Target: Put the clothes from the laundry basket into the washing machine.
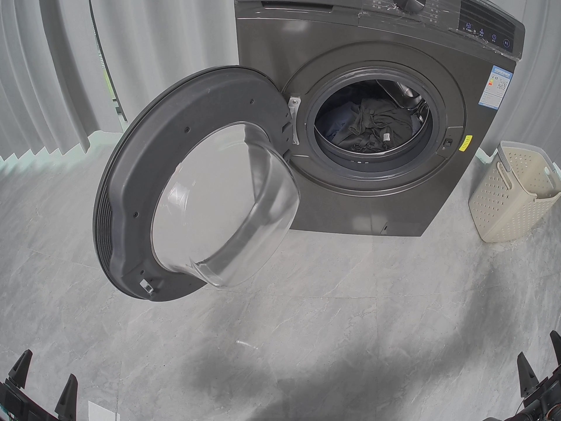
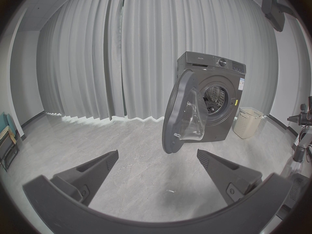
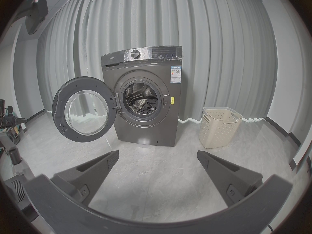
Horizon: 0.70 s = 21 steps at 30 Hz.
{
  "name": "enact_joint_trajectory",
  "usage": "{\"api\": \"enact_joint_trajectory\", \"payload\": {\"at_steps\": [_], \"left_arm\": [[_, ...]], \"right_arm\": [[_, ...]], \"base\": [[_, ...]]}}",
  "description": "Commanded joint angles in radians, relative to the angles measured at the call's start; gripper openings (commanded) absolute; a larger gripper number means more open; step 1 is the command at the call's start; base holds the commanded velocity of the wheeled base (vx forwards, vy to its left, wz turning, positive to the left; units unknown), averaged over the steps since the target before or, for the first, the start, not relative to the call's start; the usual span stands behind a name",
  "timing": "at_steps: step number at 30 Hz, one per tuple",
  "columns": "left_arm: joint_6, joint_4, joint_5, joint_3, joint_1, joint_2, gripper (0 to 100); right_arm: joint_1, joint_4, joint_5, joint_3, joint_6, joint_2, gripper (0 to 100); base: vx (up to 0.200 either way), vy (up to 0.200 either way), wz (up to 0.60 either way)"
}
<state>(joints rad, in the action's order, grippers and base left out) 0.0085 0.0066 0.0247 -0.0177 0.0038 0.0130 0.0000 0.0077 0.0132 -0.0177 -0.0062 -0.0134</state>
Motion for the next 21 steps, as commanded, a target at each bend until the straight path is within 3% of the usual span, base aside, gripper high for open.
{"api": "enact_joint_trajectory", "payload": {"at_steps": [1,13,16,17,18,19,21], "left_arm": [[0.001,0.000,0.000,0.016,0.001,-0.013,100],[0.010,-0.002,-0.003,0.018,0.001,-0.013,100],[0.065,-0.048,-0.008,-0.021,0.004,-0.013,100],[0.065,-0.062,-0.005,-0.041,0.008,-0.008,100],[0.019,-0.125,0.015,-0.212,0.021,0.110,100],[-0.016,-0.143,0.024,-0.300,0.022,0.188,100],[-0.030,-0.142,0.041,-0.366,0.005,0.288,100]], "right_arm": [[0.000,0.000,0.001,0.015,-0.001,0.012,100],[0.000,0.000,0.001,0.015,0.002,0.012,100],[0.000,0.000,0.001,0.015,0.003,0.012,100],[0.000,0.000,0.001,0.015,0.003,0.012,100],[0.000,0.000,0.001,0.015,0.005,0.012,100],[0.000,0.000,0.001,0.015,0.005,0.012,100],[0.000,0.000,0.001,0.015,0.005,0.012,100]], "base": [[0.000,0.000,0.00],[0.000,0.000,0.00],[0.000,0.000,0.00],[0.000,0.000,0.00],[0.000,0.000,0.00],[0.000,0.000,0.00],[0.000,0.000,0.00]]}}
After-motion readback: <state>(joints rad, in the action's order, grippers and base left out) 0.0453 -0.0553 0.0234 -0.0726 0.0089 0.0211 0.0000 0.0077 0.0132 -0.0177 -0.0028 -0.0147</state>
